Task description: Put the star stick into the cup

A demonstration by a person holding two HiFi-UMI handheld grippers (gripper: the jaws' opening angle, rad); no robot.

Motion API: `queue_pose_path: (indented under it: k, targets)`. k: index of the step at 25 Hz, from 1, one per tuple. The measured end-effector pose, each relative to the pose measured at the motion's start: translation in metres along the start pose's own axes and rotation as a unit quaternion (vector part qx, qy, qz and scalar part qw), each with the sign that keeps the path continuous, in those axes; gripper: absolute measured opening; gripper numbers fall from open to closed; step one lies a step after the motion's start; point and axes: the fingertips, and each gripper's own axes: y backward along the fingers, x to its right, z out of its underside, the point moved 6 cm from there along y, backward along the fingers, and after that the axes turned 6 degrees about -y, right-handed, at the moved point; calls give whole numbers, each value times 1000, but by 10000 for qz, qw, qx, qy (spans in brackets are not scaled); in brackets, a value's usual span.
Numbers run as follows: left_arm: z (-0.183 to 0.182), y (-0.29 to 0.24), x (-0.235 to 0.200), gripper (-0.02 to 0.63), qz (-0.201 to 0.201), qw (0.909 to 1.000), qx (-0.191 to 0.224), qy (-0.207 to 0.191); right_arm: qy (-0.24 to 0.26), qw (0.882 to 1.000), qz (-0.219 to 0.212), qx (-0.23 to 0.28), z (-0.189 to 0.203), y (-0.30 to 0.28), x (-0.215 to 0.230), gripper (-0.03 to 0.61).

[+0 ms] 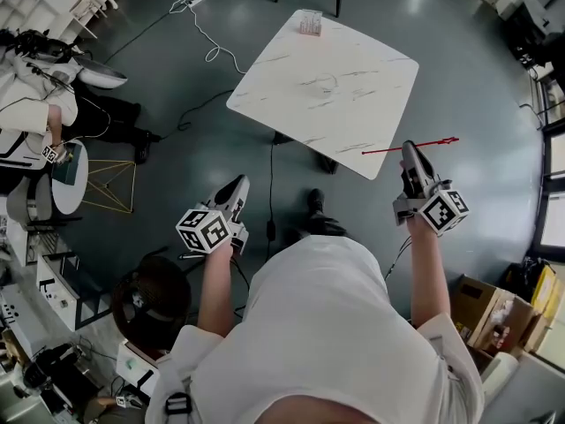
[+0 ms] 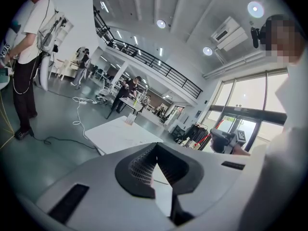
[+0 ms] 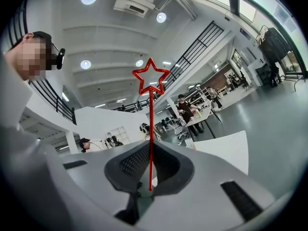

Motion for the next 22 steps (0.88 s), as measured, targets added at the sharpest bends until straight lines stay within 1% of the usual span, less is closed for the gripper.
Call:
queue_pose_path:
  k: [4,9,15,22]
  targets:
    - [-12,-18,-8,14,-86,10000,-30,21,-86,9999,-61,-63,-3,-28,17,31]
    - [-29,-48,-17,14,-158,9999,-64,7,-207,9994,-251,-151,-6,-72,39,31]
    - [-50,-92,-27,14,-229,9997,-59,29,-248,9985,-382,-296,-22,-123,64,31]
    - [-72,-138,-34,14,-368,9993,-43,75,-304,9968,-496,-539,-36,-169,106,31]
